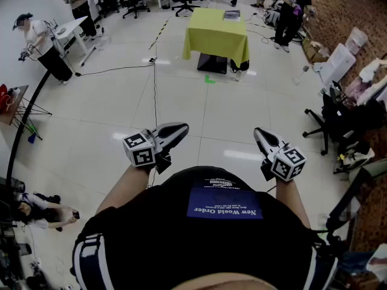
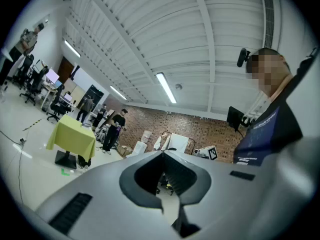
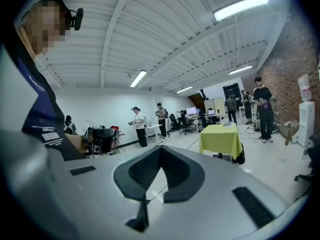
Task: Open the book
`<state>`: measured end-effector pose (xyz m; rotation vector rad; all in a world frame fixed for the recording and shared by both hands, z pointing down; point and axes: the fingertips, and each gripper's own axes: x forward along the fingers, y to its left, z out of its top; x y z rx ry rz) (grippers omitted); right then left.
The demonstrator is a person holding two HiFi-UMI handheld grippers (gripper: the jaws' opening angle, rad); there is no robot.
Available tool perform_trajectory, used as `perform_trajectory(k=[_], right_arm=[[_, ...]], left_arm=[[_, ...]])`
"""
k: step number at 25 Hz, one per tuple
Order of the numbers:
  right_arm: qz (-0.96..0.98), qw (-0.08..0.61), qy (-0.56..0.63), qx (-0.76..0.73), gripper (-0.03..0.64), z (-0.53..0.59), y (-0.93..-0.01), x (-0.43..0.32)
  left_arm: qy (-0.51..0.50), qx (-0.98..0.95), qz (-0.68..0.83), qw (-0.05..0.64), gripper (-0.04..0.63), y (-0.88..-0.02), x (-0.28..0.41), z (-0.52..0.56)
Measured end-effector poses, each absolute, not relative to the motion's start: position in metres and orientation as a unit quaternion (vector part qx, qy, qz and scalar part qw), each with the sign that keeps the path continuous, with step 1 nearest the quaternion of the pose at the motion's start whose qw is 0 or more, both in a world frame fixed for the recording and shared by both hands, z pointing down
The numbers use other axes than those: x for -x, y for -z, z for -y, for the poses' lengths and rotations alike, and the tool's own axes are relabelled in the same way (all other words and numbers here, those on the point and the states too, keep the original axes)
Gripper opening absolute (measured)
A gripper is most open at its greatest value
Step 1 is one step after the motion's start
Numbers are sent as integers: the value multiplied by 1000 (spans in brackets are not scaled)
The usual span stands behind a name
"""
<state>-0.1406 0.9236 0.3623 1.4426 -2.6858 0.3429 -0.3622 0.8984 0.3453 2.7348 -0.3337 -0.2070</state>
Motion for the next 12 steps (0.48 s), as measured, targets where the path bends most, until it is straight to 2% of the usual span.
perform_trajectory(k=[6, 12], right_arm=[[876, 54, -118, -464, -14, -911, -377, 104], [889, 54, -114, -440, -14, -852, -387, 137]], left_arm=[[70, -972, 102, 199, 8, -355, 311, -896], [61, -972, 115, 196, 8, -372, 330, -847]])
